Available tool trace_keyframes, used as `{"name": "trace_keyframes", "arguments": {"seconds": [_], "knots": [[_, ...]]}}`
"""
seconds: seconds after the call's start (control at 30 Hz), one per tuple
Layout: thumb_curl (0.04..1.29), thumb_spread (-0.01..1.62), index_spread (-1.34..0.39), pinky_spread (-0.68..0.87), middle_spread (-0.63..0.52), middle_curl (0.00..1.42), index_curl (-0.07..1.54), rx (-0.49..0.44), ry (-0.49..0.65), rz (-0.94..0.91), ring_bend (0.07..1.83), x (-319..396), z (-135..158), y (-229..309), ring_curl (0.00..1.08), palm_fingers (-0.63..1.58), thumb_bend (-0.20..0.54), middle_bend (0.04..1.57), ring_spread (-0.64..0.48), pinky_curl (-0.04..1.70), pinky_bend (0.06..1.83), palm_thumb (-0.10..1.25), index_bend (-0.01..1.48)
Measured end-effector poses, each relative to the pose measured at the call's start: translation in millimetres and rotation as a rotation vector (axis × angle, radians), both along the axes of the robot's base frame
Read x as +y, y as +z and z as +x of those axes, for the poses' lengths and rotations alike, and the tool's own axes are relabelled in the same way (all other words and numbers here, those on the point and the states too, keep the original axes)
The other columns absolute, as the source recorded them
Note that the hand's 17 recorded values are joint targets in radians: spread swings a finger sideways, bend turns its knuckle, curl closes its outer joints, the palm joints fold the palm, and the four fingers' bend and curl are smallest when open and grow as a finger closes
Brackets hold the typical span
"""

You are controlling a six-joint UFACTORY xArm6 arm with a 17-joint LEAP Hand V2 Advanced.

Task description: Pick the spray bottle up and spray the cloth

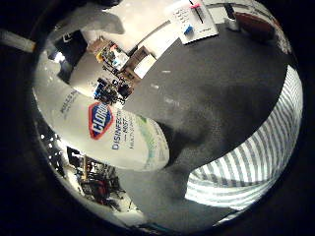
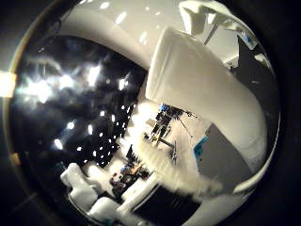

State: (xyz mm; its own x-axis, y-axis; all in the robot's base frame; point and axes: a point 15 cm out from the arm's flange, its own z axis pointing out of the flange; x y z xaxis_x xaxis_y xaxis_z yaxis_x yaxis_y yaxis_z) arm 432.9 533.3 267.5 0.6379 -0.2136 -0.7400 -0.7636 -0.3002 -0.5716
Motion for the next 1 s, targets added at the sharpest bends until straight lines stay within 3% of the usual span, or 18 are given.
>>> {"name": "trace_keyframes", "arguments": {"seconds": [0.13, 0.27, 0.5, 1.0], "knots": [[0.36, 0.93, -0.20, 0.58, 0.09, 0.34, 0.40, -0.029, 0.043, -0.057, 0.62, -2, -8, -3, 0.18, 0.08, -0.036, 0.35, 0.22, 0.28, 1.04, 0.25, 0.25], [0.35, 0.92, -0.18, 0.62, 0.13, 0.33, 0.39, -0.032, 0.045, -0.062, 0.56, -2, -10, 3, 0.18, 0.12, -0.034, 0.30, 0.25, 0.24, 0.99, 0.24, 0.21], [0.34, 0.92, -0.17, 0.63, 0.14, 0.33, 0.36, -0.037, 0.043, -0.071, 0.49, -6, -11, 22, 0.18, 0.16, -0.033, 0.24, 0.27, 0.20, 0.92, 0.25, 0.18], [0.34, 0.92, -0.18, 0.66, 0.13, 0.32, 0.33, -0.148, -0.062, -0.331, 0.40, -75, 16, 84, 0.19, 0.14, -0.033, 0.18, 0.33, 0.18, 0.90, 0.26, 0.18]]}}
